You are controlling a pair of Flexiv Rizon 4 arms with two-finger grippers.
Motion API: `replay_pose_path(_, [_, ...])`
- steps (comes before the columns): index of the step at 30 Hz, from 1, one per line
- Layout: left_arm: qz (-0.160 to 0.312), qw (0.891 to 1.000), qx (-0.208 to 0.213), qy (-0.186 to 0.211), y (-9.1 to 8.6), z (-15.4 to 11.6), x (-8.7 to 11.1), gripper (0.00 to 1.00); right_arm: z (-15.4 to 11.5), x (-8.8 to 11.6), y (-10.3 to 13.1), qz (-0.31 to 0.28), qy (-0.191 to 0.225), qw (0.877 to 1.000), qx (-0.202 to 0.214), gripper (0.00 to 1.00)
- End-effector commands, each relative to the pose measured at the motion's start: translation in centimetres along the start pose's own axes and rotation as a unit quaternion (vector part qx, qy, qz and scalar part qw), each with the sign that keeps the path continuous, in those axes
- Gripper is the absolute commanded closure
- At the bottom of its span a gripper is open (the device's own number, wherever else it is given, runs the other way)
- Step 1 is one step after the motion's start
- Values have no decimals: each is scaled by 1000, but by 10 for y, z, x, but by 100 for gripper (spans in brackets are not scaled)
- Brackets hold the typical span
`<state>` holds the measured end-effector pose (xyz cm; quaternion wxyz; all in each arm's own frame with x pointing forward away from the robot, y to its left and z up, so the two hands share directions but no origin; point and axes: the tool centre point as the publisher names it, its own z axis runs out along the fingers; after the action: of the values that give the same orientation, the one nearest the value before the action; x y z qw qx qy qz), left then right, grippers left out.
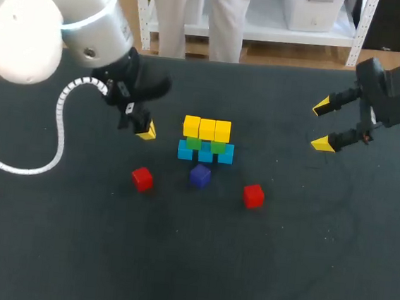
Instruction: Place the blue cubes, place green cubes on the blue cubes, place the yellow cubes on the green cubes, then place the red cubes on the yellow cubes, and place purple cube on the red cubes.
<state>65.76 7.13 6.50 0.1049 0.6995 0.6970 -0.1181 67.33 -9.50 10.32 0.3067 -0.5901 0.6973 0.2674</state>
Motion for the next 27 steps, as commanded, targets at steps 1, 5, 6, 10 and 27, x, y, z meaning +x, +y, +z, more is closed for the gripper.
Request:
replay_pose_path(1, [-16,1000,-23,-13,-24,-3,12,60,1,0,-1,0,-1,1000,-1,0])
replay_pose_path(5, [-78,996,-34,-25,-37,0,18,0,1,0,-1,0,-1,1000,-1,0])
replay_pose_path(6, [-96,994,-39,-32,-39,0,19,0,1,0,-1,0,-1,1000,-1,0])
replay_pose_path(10, [-143,986,-63,-55,-52,6,16,0,1,0,-1,0,-1,1000,-1,0])
replay_pose_path(27, [-228,968,-83,-72,-57,42,17,0,1,0,-1,0,-1,1000,-1,0])
